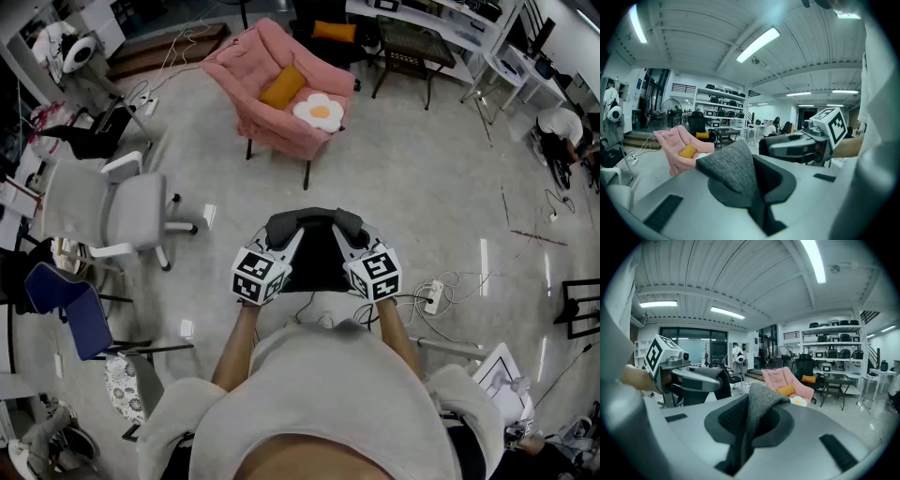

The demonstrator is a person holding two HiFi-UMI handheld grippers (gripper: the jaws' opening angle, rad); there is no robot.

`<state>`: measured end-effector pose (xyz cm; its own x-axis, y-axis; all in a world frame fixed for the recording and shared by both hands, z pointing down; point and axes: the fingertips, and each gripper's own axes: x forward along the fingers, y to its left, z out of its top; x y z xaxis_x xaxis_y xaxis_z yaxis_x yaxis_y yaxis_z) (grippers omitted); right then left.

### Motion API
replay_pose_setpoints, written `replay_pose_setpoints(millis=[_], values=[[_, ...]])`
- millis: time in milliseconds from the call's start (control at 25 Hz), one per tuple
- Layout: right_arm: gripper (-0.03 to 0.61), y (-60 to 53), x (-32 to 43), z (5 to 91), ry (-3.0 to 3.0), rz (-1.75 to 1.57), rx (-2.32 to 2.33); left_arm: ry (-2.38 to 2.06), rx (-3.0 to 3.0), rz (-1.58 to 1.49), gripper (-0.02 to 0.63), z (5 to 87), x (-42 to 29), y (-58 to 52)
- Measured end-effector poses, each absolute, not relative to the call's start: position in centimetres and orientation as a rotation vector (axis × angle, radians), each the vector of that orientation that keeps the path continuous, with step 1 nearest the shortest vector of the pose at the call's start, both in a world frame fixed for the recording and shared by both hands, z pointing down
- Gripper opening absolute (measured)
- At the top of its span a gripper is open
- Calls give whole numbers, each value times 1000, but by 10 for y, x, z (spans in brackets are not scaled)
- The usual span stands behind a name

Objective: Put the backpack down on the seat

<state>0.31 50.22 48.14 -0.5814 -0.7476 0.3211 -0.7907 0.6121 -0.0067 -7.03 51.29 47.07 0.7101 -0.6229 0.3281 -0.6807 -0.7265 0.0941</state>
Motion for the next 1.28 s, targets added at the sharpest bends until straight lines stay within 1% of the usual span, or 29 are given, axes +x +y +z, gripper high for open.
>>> replay_pose_setpoints(millis=[680,1280], values=[[29,502,26,485,-2570,222,1253,-1081,2703,426,26,472,-49,516],[29,496,57,507,-2584,278,1169,-1141,2598,399,26,493,-17,505]])
